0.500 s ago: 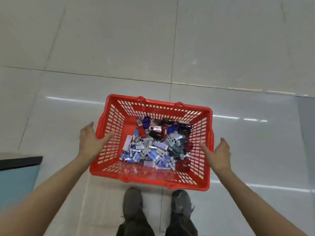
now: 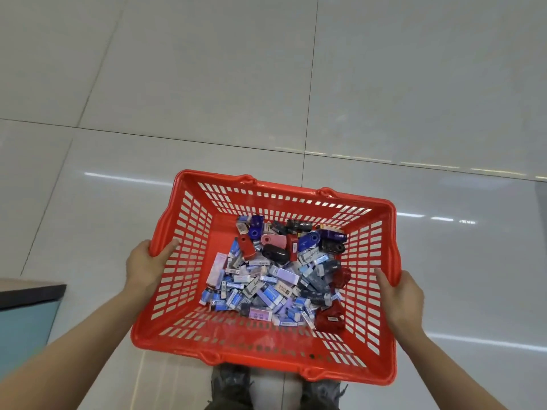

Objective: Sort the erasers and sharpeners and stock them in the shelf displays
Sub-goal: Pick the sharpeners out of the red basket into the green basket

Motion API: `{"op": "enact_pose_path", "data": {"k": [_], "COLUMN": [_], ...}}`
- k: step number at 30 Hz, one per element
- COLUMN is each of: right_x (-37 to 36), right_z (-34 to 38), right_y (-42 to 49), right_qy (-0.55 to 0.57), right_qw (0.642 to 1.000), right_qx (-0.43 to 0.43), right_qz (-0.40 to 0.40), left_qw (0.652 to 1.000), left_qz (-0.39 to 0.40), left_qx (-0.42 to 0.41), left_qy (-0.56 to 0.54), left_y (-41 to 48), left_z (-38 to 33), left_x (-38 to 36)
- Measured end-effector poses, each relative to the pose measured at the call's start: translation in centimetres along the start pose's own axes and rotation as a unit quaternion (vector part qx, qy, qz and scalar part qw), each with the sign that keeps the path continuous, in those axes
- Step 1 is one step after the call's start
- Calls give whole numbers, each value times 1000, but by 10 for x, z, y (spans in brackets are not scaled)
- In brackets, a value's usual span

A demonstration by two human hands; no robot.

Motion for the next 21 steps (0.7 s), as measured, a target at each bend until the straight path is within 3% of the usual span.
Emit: {"op": "enact_pose_path", "data": {"k": [13, 21], "right_x": [230, 273], "right_z": [165, 329], "right_y": [-190, -234], "right_qy": [1, -11], "right_qw": [998, 992], "right_qx": [36, 120], "right_qz": [44, 49], "left_qw": [997, 987], "left_qz": [-19, -110], "left_qx": [64, 69], "left_qy": [-34, -90], "left_y": [-141, -139], "left_z": [-214, -300], "left_x": [237, 353]}}
Point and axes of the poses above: each hand's wrist, its own y-axis towards the middle knuckle, its own x-axis out of the back of the hand, z = x × y, the point moved 1 cm from there along y, towards the middle knuckle, and after that the axes turned 12 degrees about -x, right-handed, at the moved point
